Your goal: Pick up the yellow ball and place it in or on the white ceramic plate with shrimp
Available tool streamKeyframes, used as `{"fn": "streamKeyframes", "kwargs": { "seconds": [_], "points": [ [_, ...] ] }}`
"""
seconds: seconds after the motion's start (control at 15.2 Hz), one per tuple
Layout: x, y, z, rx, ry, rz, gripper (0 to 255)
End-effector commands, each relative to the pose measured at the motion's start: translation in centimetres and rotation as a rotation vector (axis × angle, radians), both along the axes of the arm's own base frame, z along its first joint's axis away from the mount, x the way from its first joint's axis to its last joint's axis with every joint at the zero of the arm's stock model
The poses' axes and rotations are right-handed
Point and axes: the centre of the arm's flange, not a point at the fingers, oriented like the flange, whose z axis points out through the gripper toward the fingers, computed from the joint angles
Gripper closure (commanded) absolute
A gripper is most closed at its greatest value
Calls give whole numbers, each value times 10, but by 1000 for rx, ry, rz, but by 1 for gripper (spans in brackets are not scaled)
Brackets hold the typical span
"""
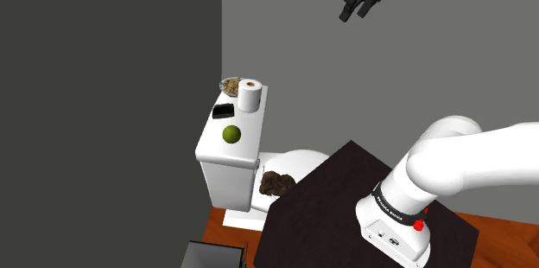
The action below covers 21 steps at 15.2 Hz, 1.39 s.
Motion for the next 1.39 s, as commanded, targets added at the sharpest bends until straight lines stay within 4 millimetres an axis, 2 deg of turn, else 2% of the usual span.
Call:
{"fn": "streamKeyframes", "kwargs": {
  "seconds": [0.0,1.32],
  "points": [
    [0,0,0,0,0,0,0],
    [113,138,-204,-56,98,31,0]
  ]
}}
